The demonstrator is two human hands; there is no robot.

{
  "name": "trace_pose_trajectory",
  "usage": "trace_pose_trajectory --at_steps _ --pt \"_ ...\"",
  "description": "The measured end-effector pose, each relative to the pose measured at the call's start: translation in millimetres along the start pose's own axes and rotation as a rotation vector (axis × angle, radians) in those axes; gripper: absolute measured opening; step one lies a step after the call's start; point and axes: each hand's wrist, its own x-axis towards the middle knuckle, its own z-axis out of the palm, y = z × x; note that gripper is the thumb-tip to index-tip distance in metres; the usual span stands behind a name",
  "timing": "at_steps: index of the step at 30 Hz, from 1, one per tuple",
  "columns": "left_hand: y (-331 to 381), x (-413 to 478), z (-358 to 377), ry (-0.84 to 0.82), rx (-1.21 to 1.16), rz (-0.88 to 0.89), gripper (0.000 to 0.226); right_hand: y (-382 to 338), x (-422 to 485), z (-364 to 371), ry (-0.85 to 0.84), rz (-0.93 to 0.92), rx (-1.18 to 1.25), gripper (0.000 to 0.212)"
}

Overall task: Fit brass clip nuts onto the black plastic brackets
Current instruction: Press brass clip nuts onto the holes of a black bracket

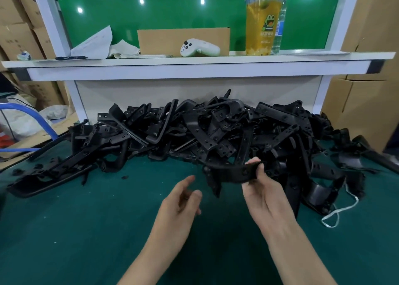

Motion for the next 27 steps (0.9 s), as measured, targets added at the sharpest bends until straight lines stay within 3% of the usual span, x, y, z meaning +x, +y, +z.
trace_pose_trajectory --at_steps 3,6,7,11,14,16,19,23,27 --pt "6.7 -7.9 10.4 -0.142 -0.010 0.016 0.023 6.3 -2.0 -0.1 -0.079 0.031 0.028 0.034" --pt "5.2 -7.1 15.4 0.003 -0.010 0.025 0.035 15.6 -3.4 -2.0 -0.049 0.058 -0.104 0.020" --pt "1.8 -5.8 12.6 0.083 0.099 0.074 0.042 19.2 -4.2 -2.0 -0.018 0.078 -0.189 0.020" --pt "-9.0 -1.9 -3.4 0.210 0.762 0.367 0.092 41.6 -11.6 1.0 0.106 0.246 -0.361 0.058" --pt "-13.7 2.4 -4.2 0.214 0.876 0.525 0.089 55.6 -13.5 2.1 0.159 0.214 -0.392 0.044" --pt "-10.3 2.5 0.5 0.235 0.694 0.447 0.062 54.4 -10.8 -0.9 0.218 0.133 -0.394 0.028" --pt "-6.7 4.0 1.9 0.293 0.033 0.048 0.023 36.2 -3.0 -5.6 0.271 0.041 -0.458 0.022" --pt "-7.7 10.5 -7.7 0.247 -0.603 -0.224 0.017 20.1 0.5 -11.0 0.254 0.017 -0.521 0.022" --pt "-4.3 10.7 -9.1 0.212 -0.786 -0.295 0.027 21.1 3.0 -10.7 0.236 0.013 -0.549 0.020"
